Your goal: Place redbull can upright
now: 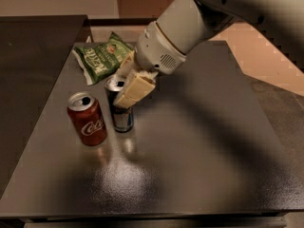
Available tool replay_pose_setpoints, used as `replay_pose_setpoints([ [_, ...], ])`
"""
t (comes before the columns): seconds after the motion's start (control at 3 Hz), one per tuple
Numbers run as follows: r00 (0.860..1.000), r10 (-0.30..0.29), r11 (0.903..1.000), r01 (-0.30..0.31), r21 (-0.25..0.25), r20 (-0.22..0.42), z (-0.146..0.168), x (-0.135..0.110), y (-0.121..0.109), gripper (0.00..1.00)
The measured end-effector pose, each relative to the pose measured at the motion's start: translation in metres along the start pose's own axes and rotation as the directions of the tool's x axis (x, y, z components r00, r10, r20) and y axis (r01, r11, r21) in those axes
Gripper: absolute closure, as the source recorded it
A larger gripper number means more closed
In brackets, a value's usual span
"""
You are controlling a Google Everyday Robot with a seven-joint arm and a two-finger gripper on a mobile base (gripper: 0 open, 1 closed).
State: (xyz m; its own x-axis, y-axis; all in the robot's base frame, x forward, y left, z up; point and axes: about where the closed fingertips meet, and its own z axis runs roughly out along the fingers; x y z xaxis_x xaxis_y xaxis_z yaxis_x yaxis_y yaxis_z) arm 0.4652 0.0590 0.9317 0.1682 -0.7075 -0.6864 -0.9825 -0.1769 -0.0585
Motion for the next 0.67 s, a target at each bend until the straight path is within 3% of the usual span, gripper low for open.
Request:
replay_pose_setpoints([
  [0.67, 1.000, 0.005, 0.9998, -0.005, -0.019, -0.009, 0.0060, -0.0001, 0.0024, 0.36],
])
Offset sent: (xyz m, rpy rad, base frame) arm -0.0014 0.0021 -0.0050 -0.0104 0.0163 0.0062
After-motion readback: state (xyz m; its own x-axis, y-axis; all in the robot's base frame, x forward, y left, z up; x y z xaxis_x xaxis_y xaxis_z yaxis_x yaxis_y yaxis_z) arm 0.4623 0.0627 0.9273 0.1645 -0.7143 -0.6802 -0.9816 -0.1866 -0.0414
